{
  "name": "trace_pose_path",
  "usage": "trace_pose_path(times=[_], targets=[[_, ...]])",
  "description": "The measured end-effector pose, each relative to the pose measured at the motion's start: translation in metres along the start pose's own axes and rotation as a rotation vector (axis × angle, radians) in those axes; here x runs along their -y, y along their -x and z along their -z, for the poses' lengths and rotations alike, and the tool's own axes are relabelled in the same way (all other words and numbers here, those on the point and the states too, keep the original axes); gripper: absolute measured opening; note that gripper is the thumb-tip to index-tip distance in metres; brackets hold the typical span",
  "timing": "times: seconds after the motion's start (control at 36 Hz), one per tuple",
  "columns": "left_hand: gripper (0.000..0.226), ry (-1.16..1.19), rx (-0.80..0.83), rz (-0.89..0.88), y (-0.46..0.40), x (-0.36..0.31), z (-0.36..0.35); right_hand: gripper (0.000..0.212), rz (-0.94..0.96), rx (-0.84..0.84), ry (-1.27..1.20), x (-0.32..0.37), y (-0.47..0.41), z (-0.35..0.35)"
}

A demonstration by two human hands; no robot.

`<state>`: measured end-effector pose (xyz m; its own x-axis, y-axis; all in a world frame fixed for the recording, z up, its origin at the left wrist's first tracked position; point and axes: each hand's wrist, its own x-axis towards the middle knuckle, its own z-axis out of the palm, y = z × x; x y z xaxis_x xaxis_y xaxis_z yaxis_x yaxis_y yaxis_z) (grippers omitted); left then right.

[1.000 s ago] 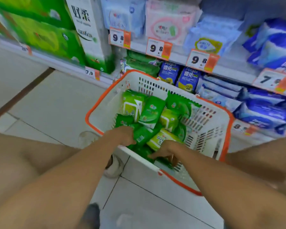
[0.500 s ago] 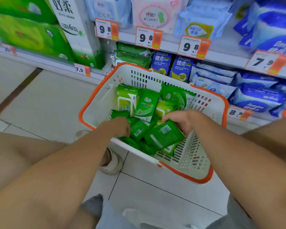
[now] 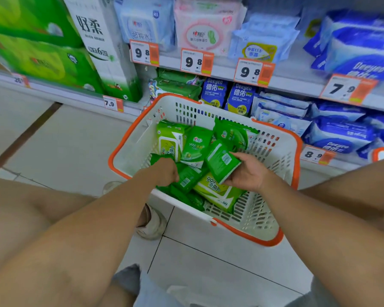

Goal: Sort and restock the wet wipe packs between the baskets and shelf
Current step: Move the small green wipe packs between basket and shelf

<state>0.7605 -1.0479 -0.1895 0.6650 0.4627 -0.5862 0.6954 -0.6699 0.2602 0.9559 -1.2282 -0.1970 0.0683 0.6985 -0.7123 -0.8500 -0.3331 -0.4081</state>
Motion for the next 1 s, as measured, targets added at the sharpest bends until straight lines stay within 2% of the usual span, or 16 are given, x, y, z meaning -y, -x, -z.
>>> trace_pose_path(times=[0.06,0.11,0.14,0.25,0.36,0.44,0.53,0.61,0.67,0.78,0.83,0.89,0.97,1.0], targets=[[0.013,0.0,0.092,-0.016,0.003,0.003,0.009,0.059,0.023,0.03,-0.021,0.0,0.0,-0.002],[0.042,-0.102,0.23,-0.002,0.007,0.003,0.009,0.085,-0.008,0.026,0.081,-0.001,-0.001,-0.003],[0.052,-0.175,0.263,0.009,0.009,0.003,0.007,0.09,-0.028,0.004,0.16,-0.003,-0.002,-0.005],[0.056,-0.31,0.257,-0.001,0.006,-0.008,-0.009,0.094,-0.017,-0.164,0.339,-0.014,-0.016,0.0],[0.081,-0.256,0.306,0.133,-0.006,-0.017,-0.026,0.098,0.184,-0.318,0.439,-0.02,-0.02,0.002],[0.065,-0.24,0.278,0.143,-0.016,-0.02,-0.03,0.087,0.325,-0.366,0.513,-0.017,-0.017,0.001],[0.049,-0.183,0.261,0.156,-0.02,-0.018,-0.026,0.096,0.313,-0.371,0.555,-0.013,-0.021,0.002],[0.018,-0.054,0.184,0.169,-0.025,-0.011,-0.021,0.096,0.262,-0.34,0.524,-0.013,-0.025,0.003],[0.012,0.012,0.117,0.125,-0.031,-0.004,-0.018,0.084,0.228,-0.31,0.419,-0.013,-0.026,0.004],[0.006,0.398,-0.053,0.14,-0.031,0.0,0.019,0.055,0.161,-0.234,0.276,-0.007,-0.026,0.002],[0.006,0.501,-0.069,0.126,-0.022,0.0,0.04,0.043,0.151,-0.229,0.258,-0.003,-0.026,0.0],[0.021,0.349,0.051,0.13,-0.013,0.0,0.044,0.037,0.143,-0.266,0.275,-0.001,-0.025,0.001],[0.084,-0.053,0.362,0.283,-0.006,-0.003,0.018,0.04,0.104,-0.327,0.354,-0.004,-0.025,0.007],[0.096,-0.142,0.397,0.298,-0.006,-0.007,0.004,0.045,0.089,-0.339,0.38,-0.007,-0.026,0.01]])
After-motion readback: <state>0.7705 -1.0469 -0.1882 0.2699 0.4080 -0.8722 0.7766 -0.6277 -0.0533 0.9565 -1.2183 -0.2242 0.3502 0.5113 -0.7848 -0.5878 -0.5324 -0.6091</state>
